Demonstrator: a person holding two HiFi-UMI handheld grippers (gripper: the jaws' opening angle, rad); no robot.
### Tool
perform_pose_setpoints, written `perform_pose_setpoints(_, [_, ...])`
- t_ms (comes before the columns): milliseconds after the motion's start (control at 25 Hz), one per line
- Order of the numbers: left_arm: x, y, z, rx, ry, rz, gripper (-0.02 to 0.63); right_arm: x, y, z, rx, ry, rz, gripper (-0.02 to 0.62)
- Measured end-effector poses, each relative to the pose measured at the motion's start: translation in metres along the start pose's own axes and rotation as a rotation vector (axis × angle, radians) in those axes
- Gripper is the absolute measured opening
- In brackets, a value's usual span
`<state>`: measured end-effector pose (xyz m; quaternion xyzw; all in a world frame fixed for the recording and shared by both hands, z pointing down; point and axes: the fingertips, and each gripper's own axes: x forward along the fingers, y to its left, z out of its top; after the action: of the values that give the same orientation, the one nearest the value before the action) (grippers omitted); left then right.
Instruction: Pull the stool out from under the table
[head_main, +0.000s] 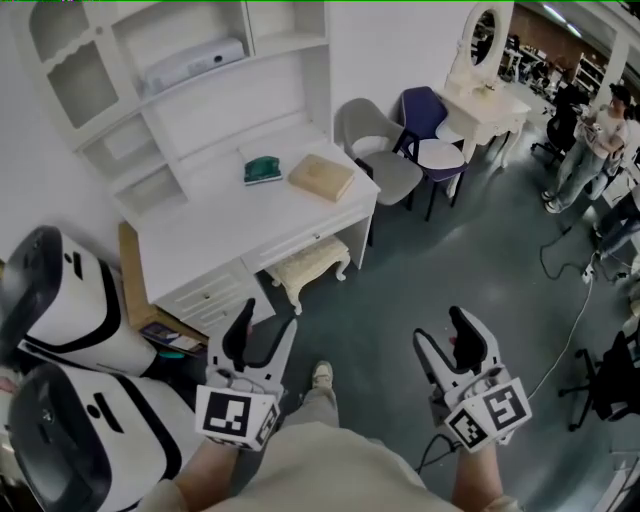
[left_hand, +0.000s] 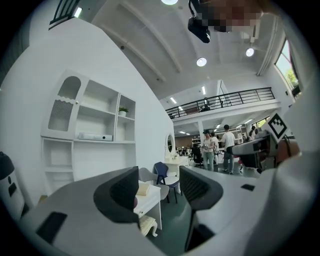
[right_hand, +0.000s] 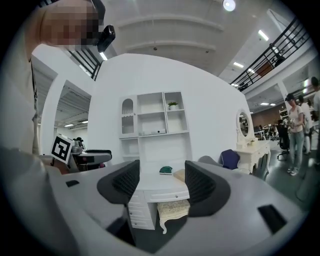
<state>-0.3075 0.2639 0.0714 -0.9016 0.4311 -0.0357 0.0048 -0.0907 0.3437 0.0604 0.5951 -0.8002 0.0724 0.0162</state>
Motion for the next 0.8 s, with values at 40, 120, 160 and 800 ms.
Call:
perform_pose_setpoints(40, [0.012, 0.010, 0.000, -0.001, 0.004, 0.003, 0.255, 0.016, -0.005, 0.001, 0.001, 0.010, 0.002, 0.286])
perform_pose_setpoints(120, [0.039, 0.031, -0.002, -0.007, 0.014, 0.007, 0.254, 0.050, -0.018, 0.003, 0.003, 0.023, 0.006, 0.285])
perform_pose_setpoints(160, [0.052, 0.041, -0.004, -0.011, 0.019, 0.008, 0.255, 0.068, -0.024, 0.003, 0.005, 0.029, 0.009, 0.286])
perform_pose_setpoints(800, [0.206, 0.179, -0.029, -0.090, 0.113, 0.067, 0.255, 0.293, -0.087, 0.009, 0.005, 0.130, 0.049, 0.285])
